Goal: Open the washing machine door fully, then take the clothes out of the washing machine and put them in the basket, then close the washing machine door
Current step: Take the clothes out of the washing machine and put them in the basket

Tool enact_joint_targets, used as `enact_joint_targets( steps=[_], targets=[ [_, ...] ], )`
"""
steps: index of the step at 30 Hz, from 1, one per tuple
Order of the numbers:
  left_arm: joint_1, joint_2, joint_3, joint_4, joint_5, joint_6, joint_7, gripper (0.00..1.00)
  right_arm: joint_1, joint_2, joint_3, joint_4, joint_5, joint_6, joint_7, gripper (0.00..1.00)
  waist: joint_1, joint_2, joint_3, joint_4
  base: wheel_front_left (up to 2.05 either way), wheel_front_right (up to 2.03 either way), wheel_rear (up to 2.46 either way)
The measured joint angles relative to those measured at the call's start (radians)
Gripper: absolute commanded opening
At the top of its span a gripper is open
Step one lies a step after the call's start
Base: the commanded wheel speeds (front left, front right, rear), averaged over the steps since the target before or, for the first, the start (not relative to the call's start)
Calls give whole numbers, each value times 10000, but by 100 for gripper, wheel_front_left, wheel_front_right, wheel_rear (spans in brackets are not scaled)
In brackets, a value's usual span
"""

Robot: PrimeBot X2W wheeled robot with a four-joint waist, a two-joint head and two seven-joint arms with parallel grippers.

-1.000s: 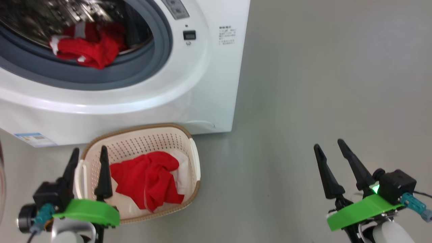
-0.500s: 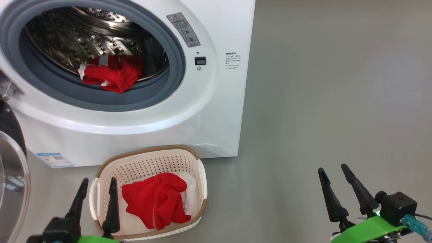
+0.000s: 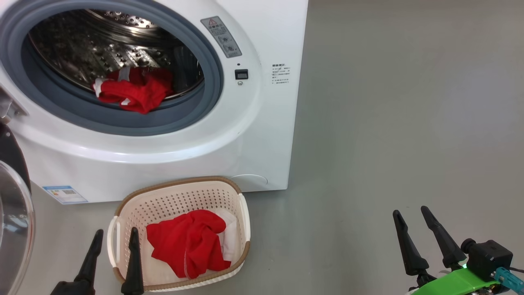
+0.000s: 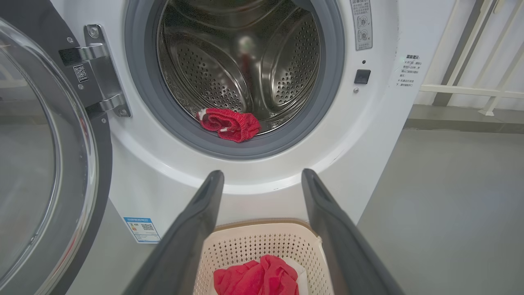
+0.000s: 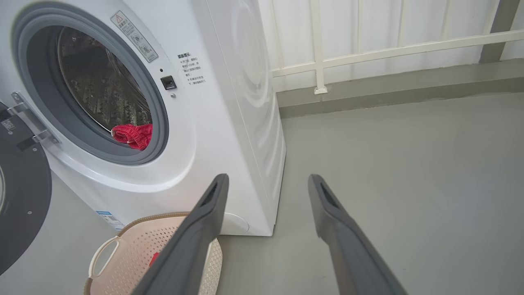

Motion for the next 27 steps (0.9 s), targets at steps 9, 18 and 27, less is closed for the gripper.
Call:
enact_joint_targets(
  steps=[9,18,27],
  targets=[
    [-5,4,2,-136,-12,13,0,100,-10,12,-8,-13,-2,0,0,100,0,0,103,-13,0,0,0],
    [-558,8,-157,339,-407,52,0,100,-118,128,-6,-59,-2,0,0,100,0,0,500,15,0,0,0],
    [-3235,-10,-54,976,48,-230,0,100,-1118,217,65,-161,-2,0,0,100,0,0,1550,1,0,0,0]
  ],
)
